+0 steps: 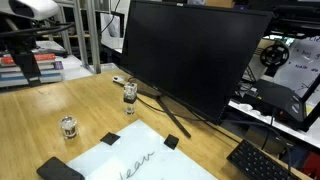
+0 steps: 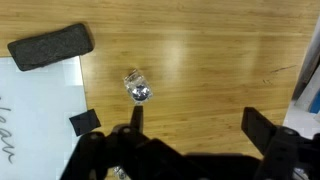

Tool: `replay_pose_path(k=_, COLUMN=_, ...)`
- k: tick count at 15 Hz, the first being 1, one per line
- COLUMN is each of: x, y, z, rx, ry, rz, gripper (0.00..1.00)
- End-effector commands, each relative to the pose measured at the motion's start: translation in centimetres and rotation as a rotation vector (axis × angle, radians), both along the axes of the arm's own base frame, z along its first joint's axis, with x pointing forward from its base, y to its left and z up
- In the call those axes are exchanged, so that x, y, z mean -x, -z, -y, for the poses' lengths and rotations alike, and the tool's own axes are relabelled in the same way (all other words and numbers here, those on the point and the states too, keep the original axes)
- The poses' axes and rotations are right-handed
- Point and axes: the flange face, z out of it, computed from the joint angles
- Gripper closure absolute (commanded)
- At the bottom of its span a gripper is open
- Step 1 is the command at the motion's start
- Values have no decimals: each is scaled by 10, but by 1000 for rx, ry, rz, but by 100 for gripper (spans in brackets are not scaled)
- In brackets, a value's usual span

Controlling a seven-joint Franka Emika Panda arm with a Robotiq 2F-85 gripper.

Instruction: Pick up the duster and rub the white object

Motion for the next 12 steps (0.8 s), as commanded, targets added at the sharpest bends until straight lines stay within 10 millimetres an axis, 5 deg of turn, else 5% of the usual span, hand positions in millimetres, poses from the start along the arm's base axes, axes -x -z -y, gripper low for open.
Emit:
replay_pose_path(k=1, x=0, y=0, z=0, rx=0, ry=0, rz=-1, gripper=0)
replay_pose_path(k=5, x=-2, y=1, z=5, rx=4, ry=42, rz=6, gripper=0)
replay_pose_path(k=12, x=2, y=35, z=62, rx=-14, ry=477, rz=-64, gripper=0)
